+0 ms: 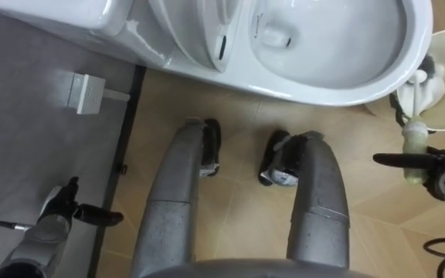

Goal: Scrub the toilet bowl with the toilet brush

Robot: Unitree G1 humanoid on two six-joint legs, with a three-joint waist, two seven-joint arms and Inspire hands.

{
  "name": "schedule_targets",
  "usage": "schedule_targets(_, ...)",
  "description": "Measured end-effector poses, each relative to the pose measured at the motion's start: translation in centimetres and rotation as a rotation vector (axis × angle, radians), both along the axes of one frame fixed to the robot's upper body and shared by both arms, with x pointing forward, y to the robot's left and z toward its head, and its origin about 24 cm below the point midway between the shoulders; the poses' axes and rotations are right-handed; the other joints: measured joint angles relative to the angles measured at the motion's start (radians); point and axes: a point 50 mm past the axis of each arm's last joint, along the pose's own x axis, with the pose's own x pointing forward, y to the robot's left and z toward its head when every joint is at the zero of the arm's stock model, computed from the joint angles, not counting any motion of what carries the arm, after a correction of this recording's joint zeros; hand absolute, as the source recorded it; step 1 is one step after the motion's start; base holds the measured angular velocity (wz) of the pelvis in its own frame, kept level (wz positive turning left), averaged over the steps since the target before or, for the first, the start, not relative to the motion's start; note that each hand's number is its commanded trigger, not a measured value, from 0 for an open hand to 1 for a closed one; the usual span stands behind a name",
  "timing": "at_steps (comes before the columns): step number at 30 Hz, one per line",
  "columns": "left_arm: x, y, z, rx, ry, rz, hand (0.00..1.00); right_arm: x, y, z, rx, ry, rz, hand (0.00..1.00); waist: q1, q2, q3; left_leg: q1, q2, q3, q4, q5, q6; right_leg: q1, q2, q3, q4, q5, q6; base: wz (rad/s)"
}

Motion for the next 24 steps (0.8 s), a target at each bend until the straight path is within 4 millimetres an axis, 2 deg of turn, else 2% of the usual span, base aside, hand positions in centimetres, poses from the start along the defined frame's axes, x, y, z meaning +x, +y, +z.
schedule_targets(3,0.1,0.0,0.0,0.002,-0.002,-0.001,0.0,0.3,-0.4,0.5,-0.025,-0.01,-0.01,0.0,0.001,0.0,-0.0001,-0.027,-0.002,0.005,0.008,0.001,0.002,-0.033,-0.011,0.003,0.017,-0.001,0.001,0.05)
schedule_targets(8,0.1,0.0,0.1,0.004,-0.006,0.0,0.0,1.4,-1.2,1.9,-0.069,-0.041,-0.019,0.0,0.009,0.0,0.0006,-0.069,-0.006,0.013,0.029,-0.004,0.009,-0.082,-0.028,0.009,0.051,-0.008,-0.011,0.04)
schedule_targets(13,0.3,-0.3,0.1,0.015,-0.011,-0.011,0.0,2.7,-1.2,2.8,-0.089,-0.077,-0.025,0.0,0.012,0.0,0.001,-0.086,-0.016,0.014,0.032,-0.006,0.011,-0.101,-0.04,0.015,0.065,-0.019,-0.008,0.08)
schedule_targets(16,0.4,-0.4,0.1,0.017,-0.019,-0.016,0.0,3.7,-1.2,3.6,-0.122,-0.095,-0.018,0.0,0.014,-0.002,0.0022,-0.094,-0.017,0.025,0.038,-0.009,0.016,-0.117,-0.045,0.025,0.078,-0.027,-0.001,0.03)
schedule_targets(20,0.5,-0.4,0.2,0.03,-0.028,-0.012,0.0,4.6,-1.1,4.3,-0.138,-0.12,-0.018,0.0,0.014,-0.007,0.005,-0.107,-0.017,0.026,0.054,-0.018,0.016,-0.13,-0.047,0.028,0.096,-0.037,-0.003,0.01)
schedule_targets(21,0.5,-0.4,0.2,0.029,-0.028,-0.012,0.0,4.7,-1.0,4.4,-0.14,-0.122,-0.021,0.09,0.014,-0.01,0.0081,-0.109,-0.017,0.025,0.058,-0.02,0.015,-0.132,-0.047,0.027,0.101,-0.041,-0.003,0.0)
schedule_targets(22,0.5,-0.4,0.2,0.029,-0.027,-0.014,0.0,4.7,-1.1,4.4,-0.144,-0.123,-0.025,0.57,0.015,-0.011,0.0096,-0.112,-0.017,0.022,0.06,-0.022,0.014,-0.132,-0.047,0.025,0.101,-0.043,-0.005,0.0)
schedule_targets(23,0.5,-0.5,0.2,0.029,-0.027,-0.015,0.0,4.7,-1.1,4.5,-0.148,-0.123,-0.029,1.0,0.015,-0.012,0.0099,-0.113,-0.017,0.021,0.06,-0.022,0.014,-0.133,-0.047,0.025,0.101,-0.043,-0.006,0.0)
schedule_targets(24,0.5,-0.5,0.2,0.028,-0.026,-0.02,0.0,4.8,-1.1,4.5,-0.155,-0.124,-0.035,1.0,0.014,-0.013,0.0104,-0.114,-0.017,0.019,0.061,-0.023,0.013,-0.133,-0.047,0.024,0.101,-0.044,-0.005,0.0)
